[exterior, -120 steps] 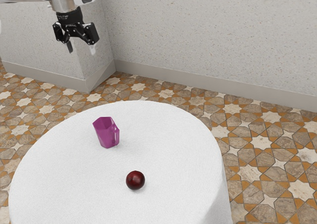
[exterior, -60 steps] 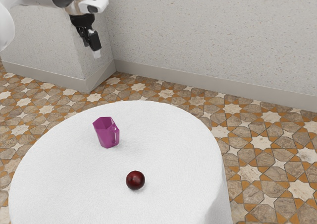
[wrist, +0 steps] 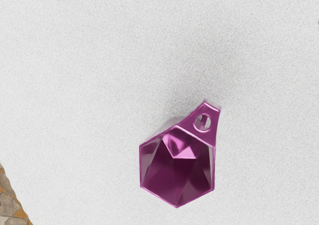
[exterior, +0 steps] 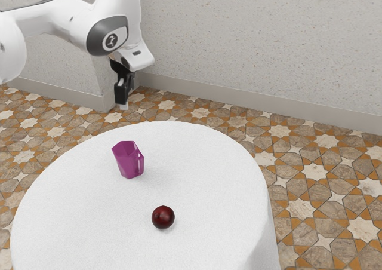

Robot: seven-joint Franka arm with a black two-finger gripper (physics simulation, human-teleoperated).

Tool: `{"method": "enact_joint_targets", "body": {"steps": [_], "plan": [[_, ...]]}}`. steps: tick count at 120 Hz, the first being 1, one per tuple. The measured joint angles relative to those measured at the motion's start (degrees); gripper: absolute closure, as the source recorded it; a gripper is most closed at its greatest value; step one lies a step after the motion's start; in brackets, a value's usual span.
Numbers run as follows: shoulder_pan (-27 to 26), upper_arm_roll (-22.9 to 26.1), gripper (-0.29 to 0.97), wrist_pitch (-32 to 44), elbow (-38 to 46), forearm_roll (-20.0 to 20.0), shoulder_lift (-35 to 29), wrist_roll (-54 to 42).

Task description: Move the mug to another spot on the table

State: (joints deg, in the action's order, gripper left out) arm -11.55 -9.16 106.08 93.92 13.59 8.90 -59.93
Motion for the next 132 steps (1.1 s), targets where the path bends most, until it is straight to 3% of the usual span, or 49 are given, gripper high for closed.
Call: {"method": "enact_joint_targets", "body": {"steps": [37, 59, 96, 132], "plan": [[-2.39, 0.02, 0.02, 9.33, 9.49, 0.79, 2.88, -8.08], [-3.24, -0.06, 0.02, 14.15, 13.92, 3.65, 4.36, -11.40], [-2.72, -0.40, 0.02, 21.31, 16.24, 4.97, 12.54, -14.21], [-1.40, -1.42, 0.02, 24.34, 13.31, 4.66, 17.04, -15.33]]}}
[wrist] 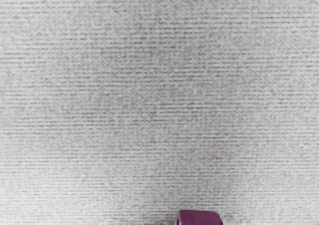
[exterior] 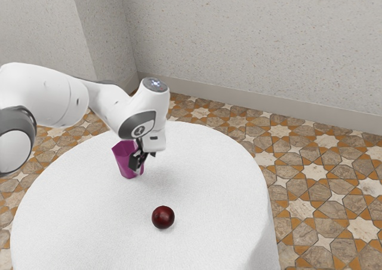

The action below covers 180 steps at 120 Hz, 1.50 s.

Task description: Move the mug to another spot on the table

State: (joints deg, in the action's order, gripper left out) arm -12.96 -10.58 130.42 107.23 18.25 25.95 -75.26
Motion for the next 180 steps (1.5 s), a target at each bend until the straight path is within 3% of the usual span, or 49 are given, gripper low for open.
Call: {"method": "enact_joint_targets", "body": {"steps": [23, 72, 80, 96, 120, 180], "plan": [[0.89, -0.21, 0.02, 0.25, -3.55, -1.09, 2.00, 0.14], [1.69, -1.49, 0.03, 0.27, -2.32, -2.78, 1.27, 1.74], [1.68, -1.53, 0.11, 0.28, -2.32, -2.84, 1.30, 2.09], [1.63, -1.54, 0.44, 0.34, -2.36, -2.81, 1.31, 3.23], [1.35, -1.56, 0.56, 0.61, -2.36, -2.26, 0.95, 4.98], [-4.86, -1.65, 0.73, -2.96, 3.51, 10.21, -3.33, 18.27]]}}
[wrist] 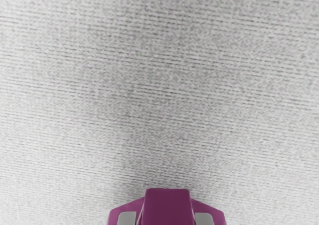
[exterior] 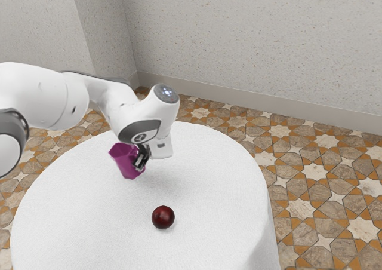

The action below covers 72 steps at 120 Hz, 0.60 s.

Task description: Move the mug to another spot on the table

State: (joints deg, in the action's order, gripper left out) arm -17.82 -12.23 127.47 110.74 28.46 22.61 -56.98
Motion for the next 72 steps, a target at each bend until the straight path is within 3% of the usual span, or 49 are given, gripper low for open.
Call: {"method": "enact_joint_targets", "body": {"steps": [39, 72], "plan": [[-6.97, 0.09, 0.76, -6.32, 2.86, 3.76, -1.30, 12.17], [-8.47, 0.59, 0.77, -7.90, 0.53, 5.47, 1.31, 19.24]]}}
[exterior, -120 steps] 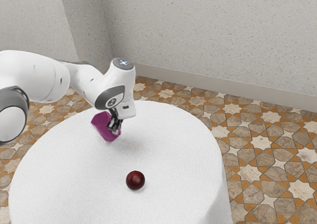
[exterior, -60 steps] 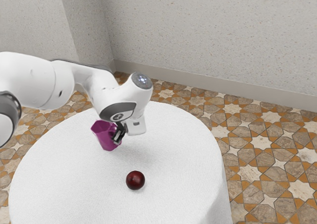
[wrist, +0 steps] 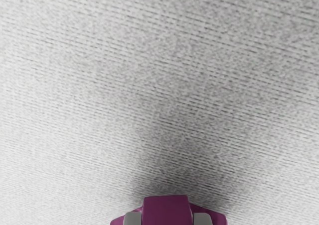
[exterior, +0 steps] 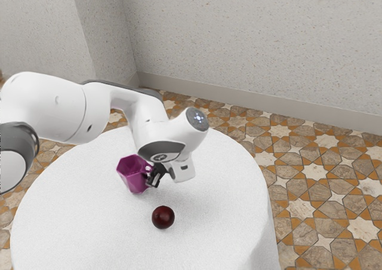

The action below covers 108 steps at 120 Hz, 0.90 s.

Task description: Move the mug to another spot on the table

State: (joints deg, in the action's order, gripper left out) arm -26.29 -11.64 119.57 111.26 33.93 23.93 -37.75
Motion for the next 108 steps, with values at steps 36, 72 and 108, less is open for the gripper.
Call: {"method": "enact_joint_targets", "body": {"steps": [36, 72, 108], "plan": [[-1.34, 0.15, 0.77, -0.30, -1.24, 0.33, 1.77, 4.82], [-1.32, 0.12, 0.34, 0.54, -2.94, -2.86, 2.03, 6.80], [-2.74, 0.38, 0.10, 0.46, -10.74, -11.07, -2.37, 7.56]]}}
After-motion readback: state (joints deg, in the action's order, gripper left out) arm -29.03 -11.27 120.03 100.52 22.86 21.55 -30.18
